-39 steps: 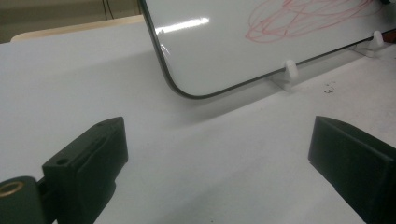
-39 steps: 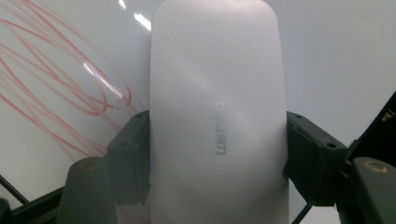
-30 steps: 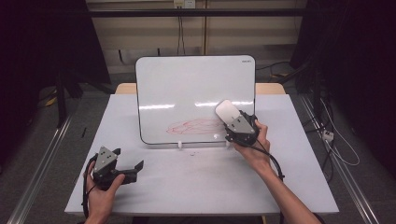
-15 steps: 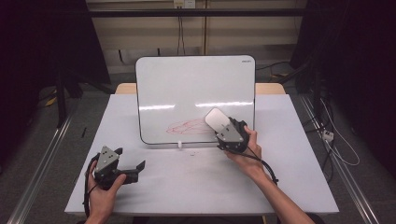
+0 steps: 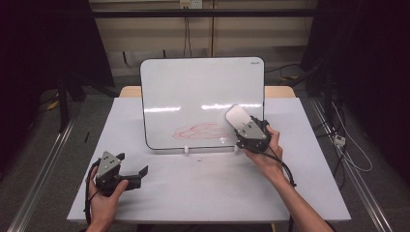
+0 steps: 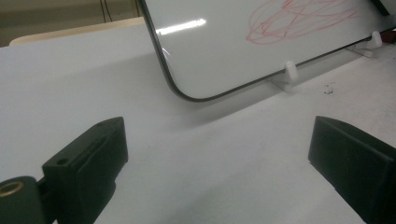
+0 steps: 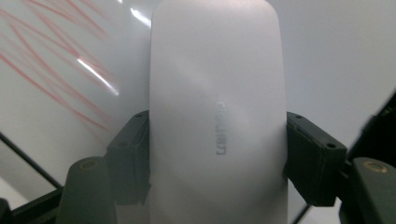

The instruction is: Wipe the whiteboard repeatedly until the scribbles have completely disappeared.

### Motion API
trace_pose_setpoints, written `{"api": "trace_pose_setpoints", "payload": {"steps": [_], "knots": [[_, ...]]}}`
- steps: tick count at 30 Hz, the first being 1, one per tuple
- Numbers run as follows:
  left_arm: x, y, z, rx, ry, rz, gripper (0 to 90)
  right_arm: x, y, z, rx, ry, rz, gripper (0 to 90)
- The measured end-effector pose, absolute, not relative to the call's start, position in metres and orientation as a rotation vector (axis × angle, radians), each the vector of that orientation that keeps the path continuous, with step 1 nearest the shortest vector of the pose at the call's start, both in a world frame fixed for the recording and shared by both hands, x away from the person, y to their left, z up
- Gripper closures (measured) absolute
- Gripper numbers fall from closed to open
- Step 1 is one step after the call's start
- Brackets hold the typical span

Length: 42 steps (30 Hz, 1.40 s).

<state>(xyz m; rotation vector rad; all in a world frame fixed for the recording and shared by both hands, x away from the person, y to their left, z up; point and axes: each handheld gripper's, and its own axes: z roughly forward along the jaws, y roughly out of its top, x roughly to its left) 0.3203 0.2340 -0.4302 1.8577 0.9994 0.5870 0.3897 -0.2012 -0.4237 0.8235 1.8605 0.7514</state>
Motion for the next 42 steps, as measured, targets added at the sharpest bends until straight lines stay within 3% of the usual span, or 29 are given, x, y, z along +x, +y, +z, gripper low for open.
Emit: {"api": "trace_pose_setpoints", "payload": {"steps": [13, 42], "knots": [[0.32, 0.233, -0.429, 1.855, 1.002, 0.599, 4.8, 0.385, -0.222, -0.425, 0.939, 1.777, 0.746, 31.8], [0.321, 0.231, -0.429, 1.859, 0.994, 0.596, 4.8, 0.389, -0.141, -0.43, 0.814, 1.85, 0.744, 31.5]]}}
